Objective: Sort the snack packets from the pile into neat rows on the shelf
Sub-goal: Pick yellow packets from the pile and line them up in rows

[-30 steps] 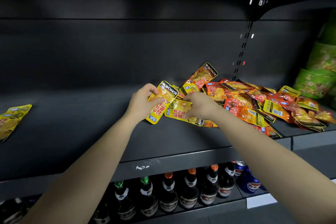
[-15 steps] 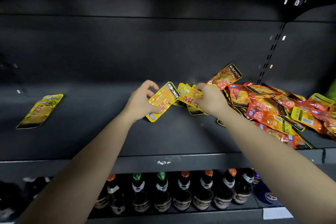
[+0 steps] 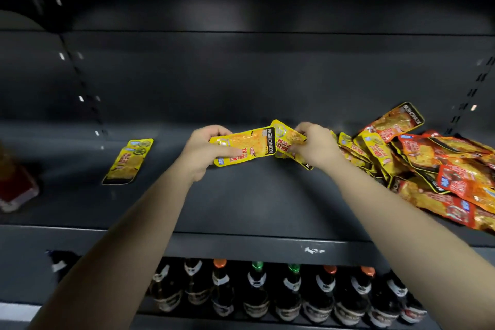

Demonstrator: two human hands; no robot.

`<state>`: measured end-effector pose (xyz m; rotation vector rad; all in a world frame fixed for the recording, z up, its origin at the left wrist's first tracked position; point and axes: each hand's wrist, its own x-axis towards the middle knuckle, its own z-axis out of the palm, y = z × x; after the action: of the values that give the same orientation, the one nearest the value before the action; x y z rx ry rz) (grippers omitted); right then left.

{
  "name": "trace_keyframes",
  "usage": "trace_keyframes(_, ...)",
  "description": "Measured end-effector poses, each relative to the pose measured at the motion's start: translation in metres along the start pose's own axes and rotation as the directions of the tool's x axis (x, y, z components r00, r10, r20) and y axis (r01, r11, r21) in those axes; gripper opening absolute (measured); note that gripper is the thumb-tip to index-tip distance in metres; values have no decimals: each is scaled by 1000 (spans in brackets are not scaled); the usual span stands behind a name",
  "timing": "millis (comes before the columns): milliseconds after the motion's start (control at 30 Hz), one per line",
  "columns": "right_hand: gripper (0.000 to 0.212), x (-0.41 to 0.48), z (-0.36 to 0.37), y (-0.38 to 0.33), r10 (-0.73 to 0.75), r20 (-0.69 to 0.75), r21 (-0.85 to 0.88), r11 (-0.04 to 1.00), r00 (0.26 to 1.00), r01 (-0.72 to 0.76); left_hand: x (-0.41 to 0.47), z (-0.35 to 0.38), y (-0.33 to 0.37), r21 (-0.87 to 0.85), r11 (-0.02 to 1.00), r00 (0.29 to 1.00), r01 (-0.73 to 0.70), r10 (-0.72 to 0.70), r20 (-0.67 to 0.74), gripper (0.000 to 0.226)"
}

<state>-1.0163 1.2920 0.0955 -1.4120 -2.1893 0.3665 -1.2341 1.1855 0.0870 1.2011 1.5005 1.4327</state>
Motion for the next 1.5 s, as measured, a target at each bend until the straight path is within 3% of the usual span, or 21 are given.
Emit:
trace_keyframes(167, 22, 7, 24, -37, -23, 25, 40, 999, 999, 22, -2, -36, -1, -151, 988, 999, 38, -39, -4, 26)
trace_keyframes(267, 23, 10, 37, -57, -21, 30, 59, 998, 999, 20, -4, -53, -3, -155, 986, 999, 54, -54, 7, 20)
trace_keyframes(533, 24, 17, 69, -104, -41, 52, 116, 993, 998, 35, -6, -96, -10, -85, 994, 996, 73, -68, 57, 48)
trace_keyframes(700, 24, 22, 87, -137, -83, 60, 134, 988, 995, 75, -11, -126, -13, -103, 992, 995, 79, -84, -45, 66)
trace_keyframes(933, 25, 22, 111, -174, -120, 79, 177, 979, 990, 105, -22, -169, -15, -121, 993, 989, 18, -36, -145, 30)
trace_keyframes(1133, 19, 18, 128, -184, -93, 29, 305, 949, 995, 79, -28, -203, -26, -44, 998, 958, -55, 40, -283, 26)
trace_keyframes(1233, 17, 9, 136, -179, -48, -43, 394, 917, 998, 62, -26, -214, -36, 7, 1000, 938, -27, 27, -345, 24)
trace_keyframes(1367, 20, -1, 143, -176, -22, -71, 445, 894, 997, 51, -25, -221, -46, 92, 995, 883, 41, 7, -470, 38)
trace_keyframes(1500, 21, -1, 146, -175, -30, -78, 437, 897, 996, 61, -28, -221, -56, 239, 971, 895, 20, 89, -437, 12)
